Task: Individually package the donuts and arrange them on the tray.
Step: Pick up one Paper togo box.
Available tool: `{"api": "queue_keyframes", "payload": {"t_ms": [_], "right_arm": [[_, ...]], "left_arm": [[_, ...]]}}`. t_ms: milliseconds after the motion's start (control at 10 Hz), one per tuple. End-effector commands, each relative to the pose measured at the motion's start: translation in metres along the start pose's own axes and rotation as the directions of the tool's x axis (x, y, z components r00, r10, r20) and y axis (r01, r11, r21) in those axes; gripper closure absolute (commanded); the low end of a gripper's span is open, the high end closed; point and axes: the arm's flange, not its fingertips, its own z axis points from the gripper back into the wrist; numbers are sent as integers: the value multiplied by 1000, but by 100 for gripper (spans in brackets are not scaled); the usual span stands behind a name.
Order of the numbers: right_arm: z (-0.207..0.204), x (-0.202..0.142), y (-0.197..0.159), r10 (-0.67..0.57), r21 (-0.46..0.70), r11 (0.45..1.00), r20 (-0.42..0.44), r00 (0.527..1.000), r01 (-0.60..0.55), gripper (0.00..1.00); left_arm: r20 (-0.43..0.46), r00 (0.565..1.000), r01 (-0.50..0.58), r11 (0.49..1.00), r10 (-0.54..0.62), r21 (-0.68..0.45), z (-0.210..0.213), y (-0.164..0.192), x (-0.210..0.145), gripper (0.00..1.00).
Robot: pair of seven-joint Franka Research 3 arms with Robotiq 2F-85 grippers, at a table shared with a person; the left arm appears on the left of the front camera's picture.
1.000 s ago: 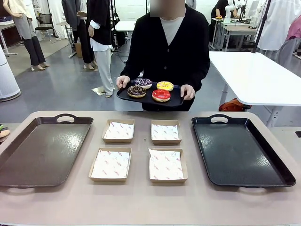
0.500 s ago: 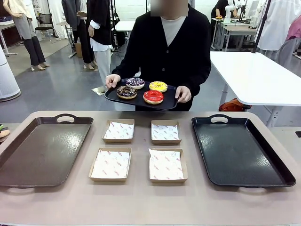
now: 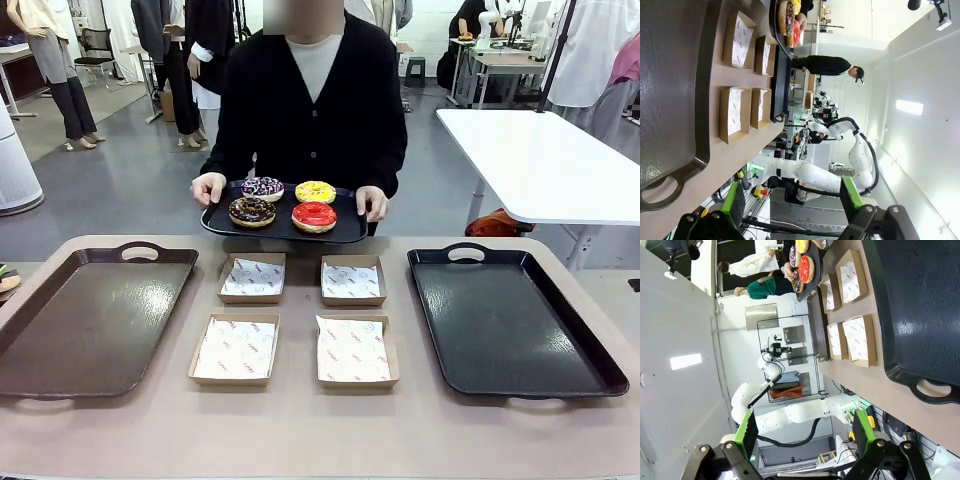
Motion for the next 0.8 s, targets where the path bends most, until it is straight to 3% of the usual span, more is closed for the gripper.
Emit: {"api": "queue_keyframes", "payload": {"t_ms": [0, 700], "right_arm": [[-1, 2, 1, 2, 9, 1000, 9, 1000, -2, 0], [-1, 2, 1, 2, 9, 1000, 9, 1000, -2, 0]], "left_arm": [[5, 1000, -5, 1000, 5, -9, 1, -1, 0, 0], [5, 1000, -5, 1000, 5, -9, 1, -1, 0, 0]]}}
